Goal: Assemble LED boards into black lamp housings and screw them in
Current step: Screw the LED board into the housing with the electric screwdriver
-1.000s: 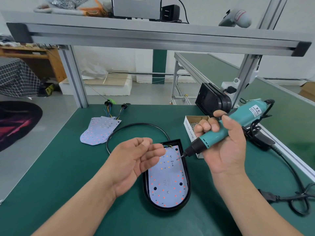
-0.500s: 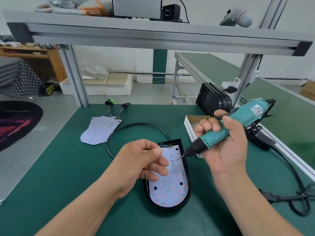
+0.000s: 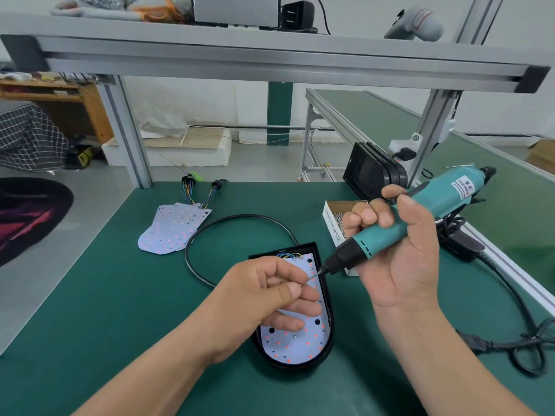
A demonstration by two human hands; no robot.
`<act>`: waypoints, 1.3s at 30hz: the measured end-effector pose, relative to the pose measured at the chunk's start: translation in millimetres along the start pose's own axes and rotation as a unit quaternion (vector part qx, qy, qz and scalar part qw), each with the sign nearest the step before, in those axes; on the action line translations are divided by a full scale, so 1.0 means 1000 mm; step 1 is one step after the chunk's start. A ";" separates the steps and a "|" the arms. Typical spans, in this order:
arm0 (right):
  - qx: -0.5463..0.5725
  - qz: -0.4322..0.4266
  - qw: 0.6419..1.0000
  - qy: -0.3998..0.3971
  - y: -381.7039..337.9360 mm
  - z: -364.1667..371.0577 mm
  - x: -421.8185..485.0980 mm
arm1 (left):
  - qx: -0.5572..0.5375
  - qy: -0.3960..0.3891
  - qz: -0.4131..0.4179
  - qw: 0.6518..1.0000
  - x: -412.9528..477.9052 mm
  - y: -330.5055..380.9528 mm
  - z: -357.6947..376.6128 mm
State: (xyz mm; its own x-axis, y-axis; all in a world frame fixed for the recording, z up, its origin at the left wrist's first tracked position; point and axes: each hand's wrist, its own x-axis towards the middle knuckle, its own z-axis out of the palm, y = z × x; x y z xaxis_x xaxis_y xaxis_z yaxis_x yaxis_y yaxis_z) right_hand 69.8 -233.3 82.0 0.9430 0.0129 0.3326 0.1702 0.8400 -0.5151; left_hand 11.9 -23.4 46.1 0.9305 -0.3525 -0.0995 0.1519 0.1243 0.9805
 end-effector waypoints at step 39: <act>-0.045 0.006 0.999 -0.001 0.007 0.004 -0.005 | 0.070 0.056 0.039 0.995 0.003 -0.006 0.000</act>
State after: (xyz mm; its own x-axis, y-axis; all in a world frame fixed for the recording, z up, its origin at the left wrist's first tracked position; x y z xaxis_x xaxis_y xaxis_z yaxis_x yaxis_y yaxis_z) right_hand 64.9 -225.2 79.7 0.9446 0.0239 0.3274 0.1837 0.7881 -0.5875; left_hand 13.5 -25.4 40.1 0.9702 -0.2400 -0.0323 0.0368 0.0142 0.9992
